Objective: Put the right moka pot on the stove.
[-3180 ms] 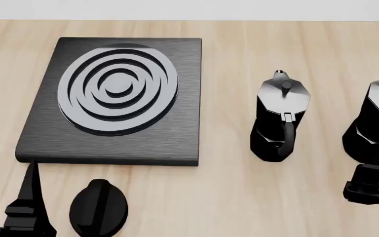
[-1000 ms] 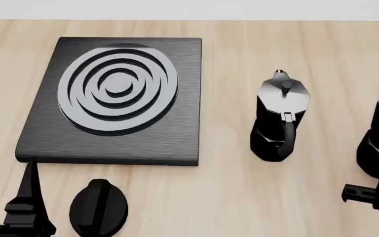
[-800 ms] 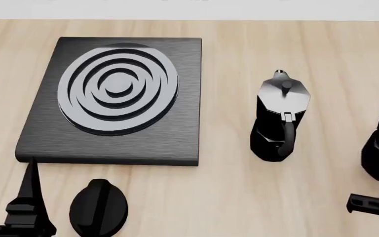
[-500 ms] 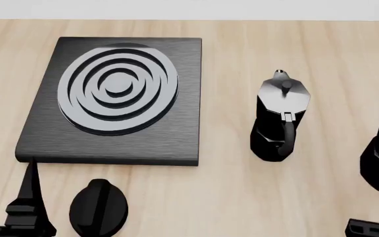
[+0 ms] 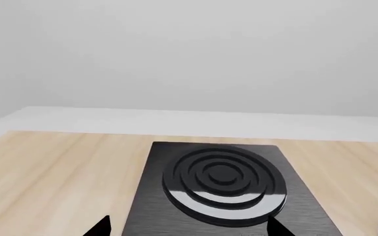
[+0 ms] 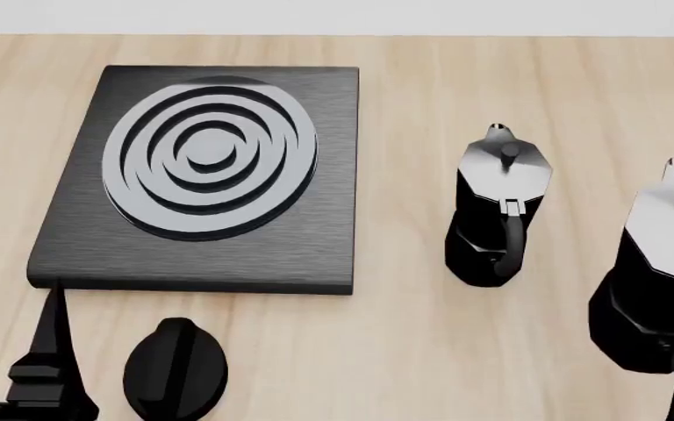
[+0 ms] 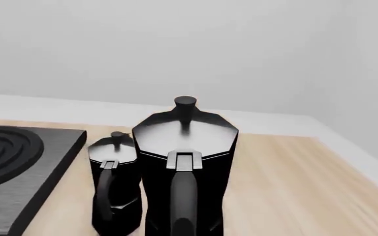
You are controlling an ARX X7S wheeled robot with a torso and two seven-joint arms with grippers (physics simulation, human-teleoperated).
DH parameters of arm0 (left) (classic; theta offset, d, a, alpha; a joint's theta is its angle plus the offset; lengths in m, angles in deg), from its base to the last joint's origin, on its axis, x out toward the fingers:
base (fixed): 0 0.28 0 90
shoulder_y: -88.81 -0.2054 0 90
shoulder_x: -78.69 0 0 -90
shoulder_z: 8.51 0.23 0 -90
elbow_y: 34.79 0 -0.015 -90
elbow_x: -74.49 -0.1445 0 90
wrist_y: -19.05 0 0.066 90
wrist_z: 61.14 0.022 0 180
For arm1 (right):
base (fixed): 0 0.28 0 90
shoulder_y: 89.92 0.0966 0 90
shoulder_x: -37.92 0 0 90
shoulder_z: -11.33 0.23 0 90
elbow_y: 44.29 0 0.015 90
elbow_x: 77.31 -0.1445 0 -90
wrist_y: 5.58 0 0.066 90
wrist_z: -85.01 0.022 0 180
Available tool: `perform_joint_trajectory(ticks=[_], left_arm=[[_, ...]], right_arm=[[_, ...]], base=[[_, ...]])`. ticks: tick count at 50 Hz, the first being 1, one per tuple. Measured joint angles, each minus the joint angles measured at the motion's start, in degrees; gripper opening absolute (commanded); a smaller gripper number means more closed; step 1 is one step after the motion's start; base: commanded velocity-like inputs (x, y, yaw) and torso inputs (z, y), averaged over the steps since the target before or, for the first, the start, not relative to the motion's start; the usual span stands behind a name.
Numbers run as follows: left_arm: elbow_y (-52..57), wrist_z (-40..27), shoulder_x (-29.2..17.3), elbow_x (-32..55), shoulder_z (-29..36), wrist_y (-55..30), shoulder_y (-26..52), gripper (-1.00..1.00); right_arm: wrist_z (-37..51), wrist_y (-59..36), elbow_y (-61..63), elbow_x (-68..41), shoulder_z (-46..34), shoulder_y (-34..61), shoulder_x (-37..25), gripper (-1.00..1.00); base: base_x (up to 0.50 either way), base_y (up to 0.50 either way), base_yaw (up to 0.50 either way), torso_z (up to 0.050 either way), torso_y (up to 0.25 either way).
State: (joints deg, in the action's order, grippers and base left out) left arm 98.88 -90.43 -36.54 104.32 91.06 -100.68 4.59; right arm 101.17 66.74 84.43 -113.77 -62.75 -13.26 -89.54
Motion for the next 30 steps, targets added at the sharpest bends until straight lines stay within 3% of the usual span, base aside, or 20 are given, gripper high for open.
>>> perform_joint_trajectory(ticks=[30], left_arm=[[-0.14,-0.45,-0.31,0.2,0.26,0.32,0.13,1.0]], right_arm=[[-2.22,1.63,7.63,3.82,-7.45,-2.82,0.83,-1.0]], base=[[0.0,0.0,0.0,0.0,0.001]])
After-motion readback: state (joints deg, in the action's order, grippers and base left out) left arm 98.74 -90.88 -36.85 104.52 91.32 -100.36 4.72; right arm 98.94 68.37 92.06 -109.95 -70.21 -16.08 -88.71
